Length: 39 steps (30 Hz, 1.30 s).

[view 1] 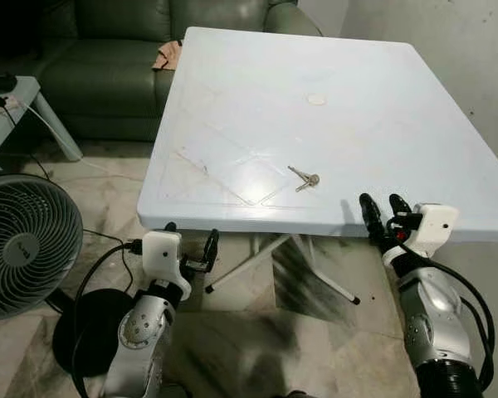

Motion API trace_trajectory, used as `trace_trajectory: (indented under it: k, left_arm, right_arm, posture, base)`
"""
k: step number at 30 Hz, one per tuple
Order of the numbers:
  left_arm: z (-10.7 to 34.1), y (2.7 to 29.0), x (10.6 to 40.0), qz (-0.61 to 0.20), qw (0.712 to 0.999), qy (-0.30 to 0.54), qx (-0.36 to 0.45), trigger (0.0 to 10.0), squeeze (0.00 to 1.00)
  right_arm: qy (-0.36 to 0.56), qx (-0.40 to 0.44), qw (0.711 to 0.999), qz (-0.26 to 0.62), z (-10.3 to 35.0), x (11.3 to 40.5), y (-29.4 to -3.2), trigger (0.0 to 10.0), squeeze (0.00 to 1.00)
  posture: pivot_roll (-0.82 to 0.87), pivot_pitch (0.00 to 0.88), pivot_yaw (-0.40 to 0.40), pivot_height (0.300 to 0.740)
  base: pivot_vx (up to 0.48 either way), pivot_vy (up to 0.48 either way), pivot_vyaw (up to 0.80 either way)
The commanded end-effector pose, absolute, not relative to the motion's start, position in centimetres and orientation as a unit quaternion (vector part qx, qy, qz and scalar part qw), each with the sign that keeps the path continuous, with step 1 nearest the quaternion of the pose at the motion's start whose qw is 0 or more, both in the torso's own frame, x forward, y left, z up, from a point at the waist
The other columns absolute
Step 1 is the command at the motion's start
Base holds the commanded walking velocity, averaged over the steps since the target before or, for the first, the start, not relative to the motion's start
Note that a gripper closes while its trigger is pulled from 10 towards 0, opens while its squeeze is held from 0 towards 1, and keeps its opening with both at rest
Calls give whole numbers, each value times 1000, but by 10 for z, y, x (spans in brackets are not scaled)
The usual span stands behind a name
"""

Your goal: Hang keys on a hook

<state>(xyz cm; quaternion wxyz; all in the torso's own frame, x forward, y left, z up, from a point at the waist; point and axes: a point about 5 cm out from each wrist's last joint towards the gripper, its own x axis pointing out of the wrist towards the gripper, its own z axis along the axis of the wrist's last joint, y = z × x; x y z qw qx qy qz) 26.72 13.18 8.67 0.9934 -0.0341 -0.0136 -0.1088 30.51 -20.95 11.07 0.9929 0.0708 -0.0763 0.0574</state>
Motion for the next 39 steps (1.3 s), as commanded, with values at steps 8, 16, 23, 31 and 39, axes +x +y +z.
trace_trajectory:
  k: [8, 16, 23, 31, 39]
  left_arm:
    - [86, 138, 259, -94, 995, -29, -26, 10000, 0]
    - [114, 148, 263, -60, 994, -72, -53, 10000, 0]
    - [129, 157, 265, -48, 993, -91, -56, 10000, 0]
    - [119, 169, 272, -18, 996, -64, -63, 10000, 0]
    - [113, 178, 282, 14, 999, -31, -37, 10000, 0]
  right_arm:
    - [-93, 55, 993, 52, 110, 291, -200, 10000, 0]
    - [-124, 61, 989, 43, 126, 280, -185, 10000, 0]
    - [-117, 55, 991, 41, 130, 272, -171, 10000, 0]
    - [-77, 35, 996, 30, 118, 274, -170, 10000, 0]
    - [-60, 27, 998, 20, 115, 283, -170, 10000, 0]
  posture:
    - [17, 95, -52, 732]
    - [21, 72, -41, 732]
    - [26, 50, -33, 732]
    - [32, 48, -33, 732]
    - [45, 35, -33, 732]
  base:
    - [0, 0, 0]
    - [0, 0, 0]
    - [0, 0, 0]
    - [0, 0, 0]
    - [0, 0, 0]
